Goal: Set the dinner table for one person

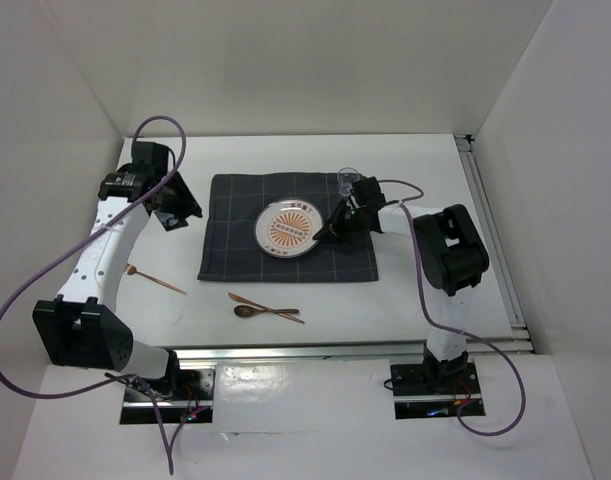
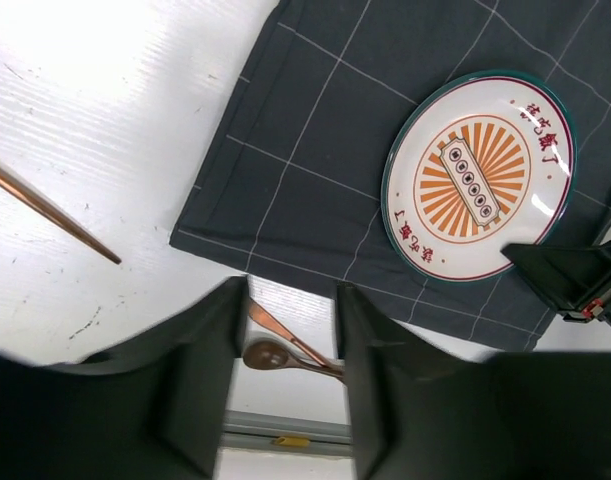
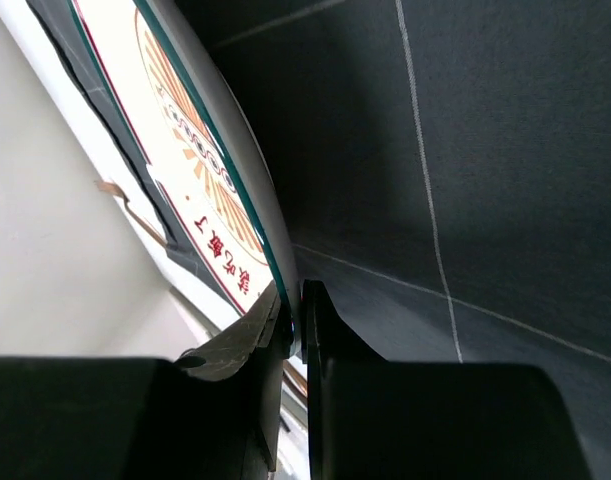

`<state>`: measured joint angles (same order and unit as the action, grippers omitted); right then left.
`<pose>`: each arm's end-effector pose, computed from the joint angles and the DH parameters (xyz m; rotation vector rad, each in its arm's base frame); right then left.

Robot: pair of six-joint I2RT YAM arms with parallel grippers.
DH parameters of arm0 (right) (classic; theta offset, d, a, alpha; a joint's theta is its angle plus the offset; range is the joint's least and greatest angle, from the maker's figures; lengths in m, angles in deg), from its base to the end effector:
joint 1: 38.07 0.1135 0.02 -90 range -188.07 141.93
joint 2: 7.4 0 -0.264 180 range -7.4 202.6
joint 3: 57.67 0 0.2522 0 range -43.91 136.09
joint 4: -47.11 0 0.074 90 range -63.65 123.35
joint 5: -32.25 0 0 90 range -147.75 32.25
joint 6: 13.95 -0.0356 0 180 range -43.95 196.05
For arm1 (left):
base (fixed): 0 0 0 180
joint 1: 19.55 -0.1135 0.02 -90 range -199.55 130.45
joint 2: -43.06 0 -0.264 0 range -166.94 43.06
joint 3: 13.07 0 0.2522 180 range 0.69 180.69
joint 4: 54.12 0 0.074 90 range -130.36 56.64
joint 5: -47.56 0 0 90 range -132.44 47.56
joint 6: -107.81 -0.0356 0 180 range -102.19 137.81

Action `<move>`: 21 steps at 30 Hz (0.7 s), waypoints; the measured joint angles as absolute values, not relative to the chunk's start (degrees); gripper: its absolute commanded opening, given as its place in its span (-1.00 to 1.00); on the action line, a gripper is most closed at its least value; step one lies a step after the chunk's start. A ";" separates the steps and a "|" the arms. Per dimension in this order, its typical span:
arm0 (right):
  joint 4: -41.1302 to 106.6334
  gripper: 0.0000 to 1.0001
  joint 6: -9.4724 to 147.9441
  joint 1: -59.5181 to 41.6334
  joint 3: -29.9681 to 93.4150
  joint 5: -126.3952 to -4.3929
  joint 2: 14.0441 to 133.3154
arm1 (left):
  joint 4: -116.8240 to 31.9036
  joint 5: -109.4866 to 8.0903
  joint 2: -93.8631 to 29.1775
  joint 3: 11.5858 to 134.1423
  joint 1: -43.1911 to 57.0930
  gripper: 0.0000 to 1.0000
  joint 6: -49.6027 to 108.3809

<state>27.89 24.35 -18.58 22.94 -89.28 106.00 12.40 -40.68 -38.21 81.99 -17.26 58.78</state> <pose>0.3719 0.1514 0.1370 0.4936 2.6489 1.1530 0.2910 -0.0105 0.3474 -0.8442 2.3660 -0.2764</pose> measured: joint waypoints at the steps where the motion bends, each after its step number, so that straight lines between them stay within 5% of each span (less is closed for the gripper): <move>1: 27.87 -0.80 24.17 -18.54 23.07 -89.68 106.27 | 12.50 -40.35 -38.34 82.01 -17.26 0.28 58.76; 3: 27.61 -0.46 23.80 -18.43 23.57 -90.11 106.83 | 12.83 -39.63 -38.80 82.08 -17.26 0.40 58.71; 4: 27.33 0.10 23.63 -18.32 23.92 -90.13 106.99 | 12.96 -39.34 -39.13 82.08 -17.26 0.45 58.74; 8: 24.33 0.81 24.65 -17.36 25.89 -87.80 107.21 | 13.36 -39.74 -40.88 82.08 -17.26 0.53 58.58; 11: 21.40 0.98 26.62 -15.87 28.38 -84.28 106.81 | 13.25 -40.87 -42.06 82.08 -17.26 0.53 58.39; 18: 12.66 1.00 32.24 -13.84 28.36 -73.72 101.00 | 14.23 -39.61 -44.46 82.10 -21.92 0.47 59.17; 21: 10.41 1.00 34.42 -13.56 26.28 -69.83 94.42 | 14.54 -37.53 -44.79 81.10 -25.53 0.64 60.35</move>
